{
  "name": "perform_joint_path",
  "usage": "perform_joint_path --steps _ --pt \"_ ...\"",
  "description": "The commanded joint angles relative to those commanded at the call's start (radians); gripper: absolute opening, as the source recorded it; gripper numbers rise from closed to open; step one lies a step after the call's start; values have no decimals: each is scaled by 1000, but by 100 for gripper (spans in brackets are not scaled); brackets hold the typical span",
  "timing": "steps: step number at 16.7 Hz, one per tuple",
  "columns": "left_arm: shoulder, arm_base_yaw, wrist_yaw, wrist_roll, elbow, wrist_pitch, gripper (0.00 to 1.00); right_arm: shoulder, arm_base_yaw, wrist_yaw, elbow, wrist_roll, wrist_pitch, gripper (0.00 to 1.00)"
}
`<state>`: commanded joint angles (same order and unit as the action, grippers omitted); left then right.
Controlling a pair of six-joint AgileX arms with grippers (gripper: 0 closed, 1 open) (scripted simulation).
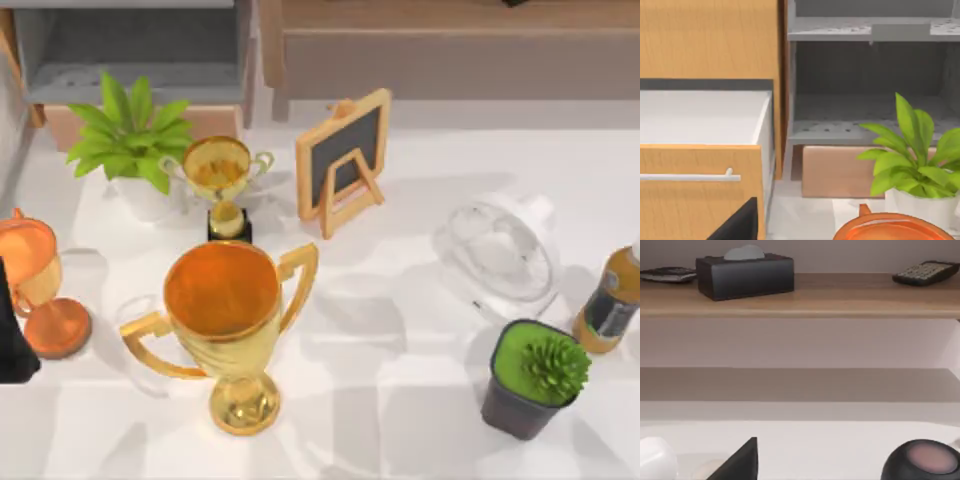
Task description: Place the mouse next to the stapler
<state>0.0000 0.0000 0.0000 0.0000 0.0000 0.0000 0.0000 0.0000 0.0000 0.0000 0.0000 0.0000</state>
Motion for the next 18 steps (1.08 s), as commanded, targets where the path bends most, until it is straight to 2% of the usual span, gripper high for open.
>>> perform_joint_path --steps 4,8,12,18 --pt "30 3 1 6 30 -22 100 0 0 0 0 0 0 100" --pt "214 32 6 42 213 -146 100 0 0 0 0 0 0 100" --pt "566 81 12 98 553 -342 100 0 0 0 0 0 0 100" --pt "1275 174 20 192 1228 -687 100 0 0 0 0 0 0 100"
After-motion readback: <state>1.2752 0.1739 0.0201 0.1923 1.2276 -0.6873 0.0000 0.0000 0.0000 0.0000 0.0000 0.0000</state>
